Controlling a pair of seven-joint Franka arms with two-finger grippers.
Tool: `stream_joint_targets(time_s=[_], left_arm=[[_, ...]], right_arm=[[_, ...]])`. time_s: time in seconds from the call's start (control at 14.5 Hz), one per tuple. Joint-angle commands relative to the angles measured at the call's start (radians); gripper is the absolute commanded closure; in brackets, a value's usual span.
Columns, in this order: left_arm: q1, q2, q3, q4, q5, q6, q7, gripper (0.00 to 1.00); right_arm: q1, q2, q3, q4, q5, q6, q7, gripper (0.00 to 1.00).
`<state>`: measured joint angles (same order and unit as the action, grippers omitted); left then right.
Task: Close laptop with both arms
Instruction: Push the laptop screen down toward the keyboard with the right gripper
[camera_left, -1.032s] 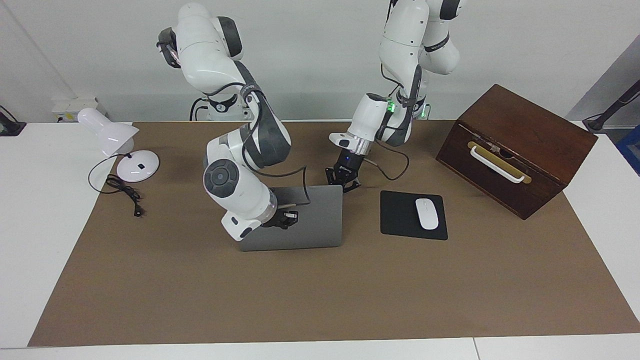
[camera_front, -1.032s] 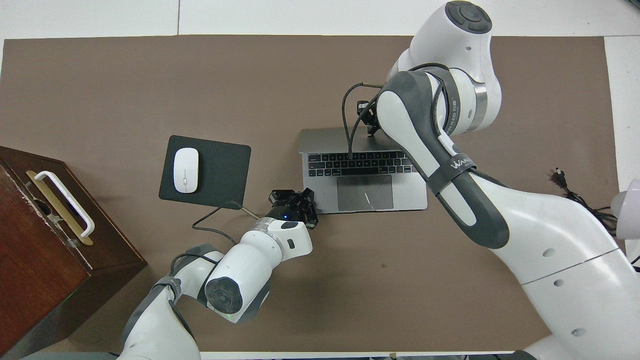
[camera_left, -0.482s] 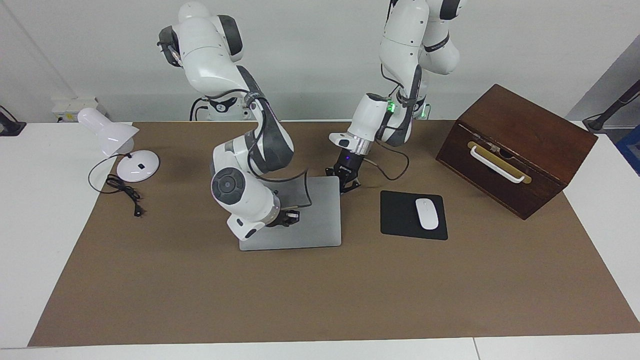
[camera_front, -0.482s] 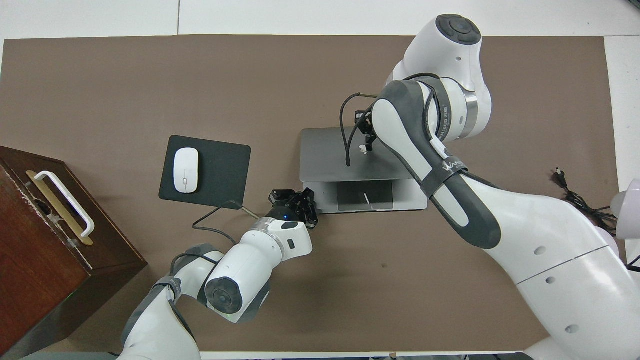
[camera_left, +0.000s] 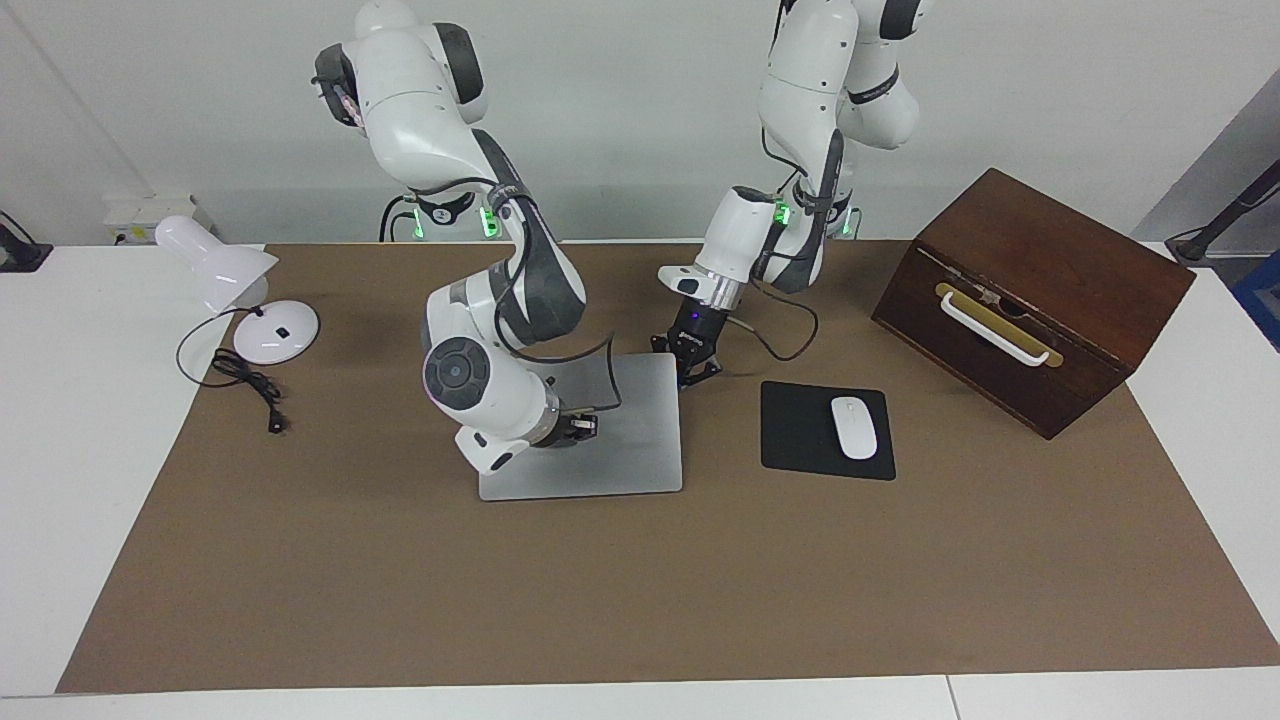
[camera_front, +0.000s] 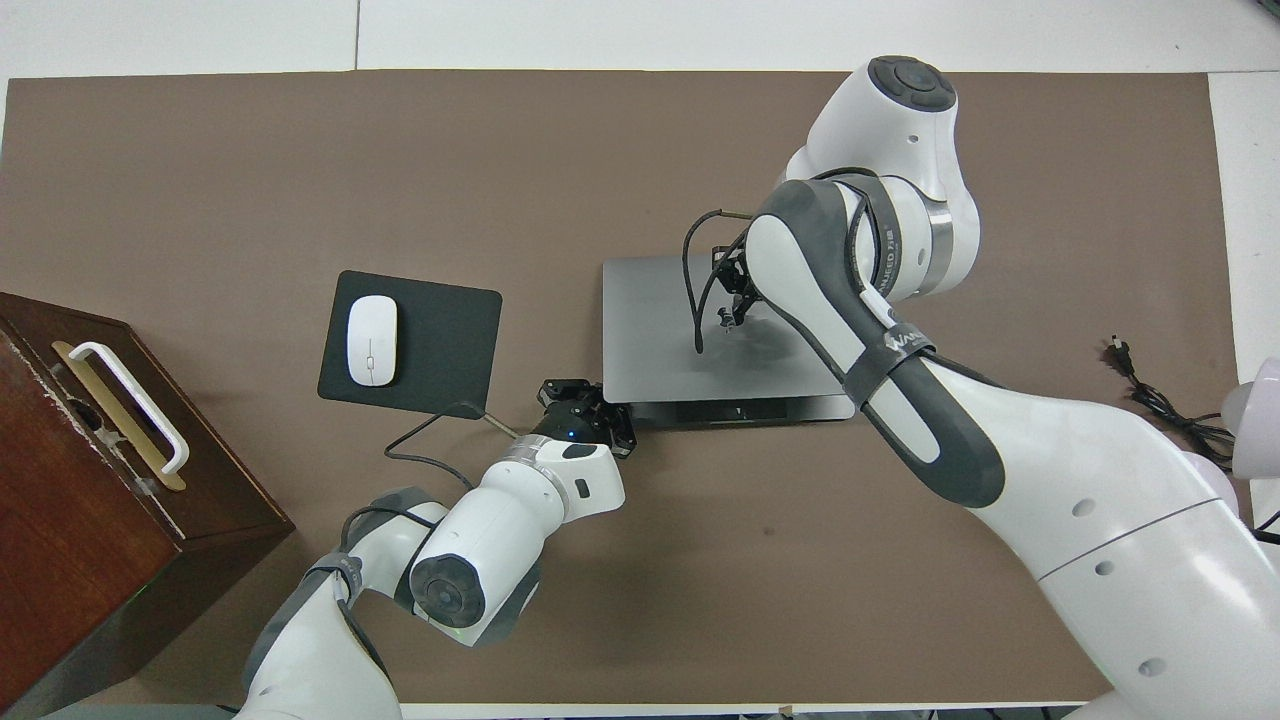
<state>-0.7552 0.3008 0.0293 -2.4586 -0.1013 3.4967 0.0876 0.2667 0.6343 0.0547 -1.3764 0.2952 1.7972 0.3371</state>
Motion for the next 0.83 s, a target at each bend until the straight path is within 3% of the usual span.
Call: stream_joint_targets(time_s=[0.0, 0.76], left_arm=[[-0.018, 0.06, 0.004, -0.023, 0.017, -0.002, -0.002, 1.0], [-0.018, 0.06, 0.004, -0.023, 0.017, -0.004, -0.003, 1.0]], right_arm=[[-0.01, -0.042, 0.008, -0.076, 0.024, 0.027, 0.013, 1.0], [-0.01, -0.067, 0.008, -0.144, 0.024, 0.073, 0.017, 1.0]])
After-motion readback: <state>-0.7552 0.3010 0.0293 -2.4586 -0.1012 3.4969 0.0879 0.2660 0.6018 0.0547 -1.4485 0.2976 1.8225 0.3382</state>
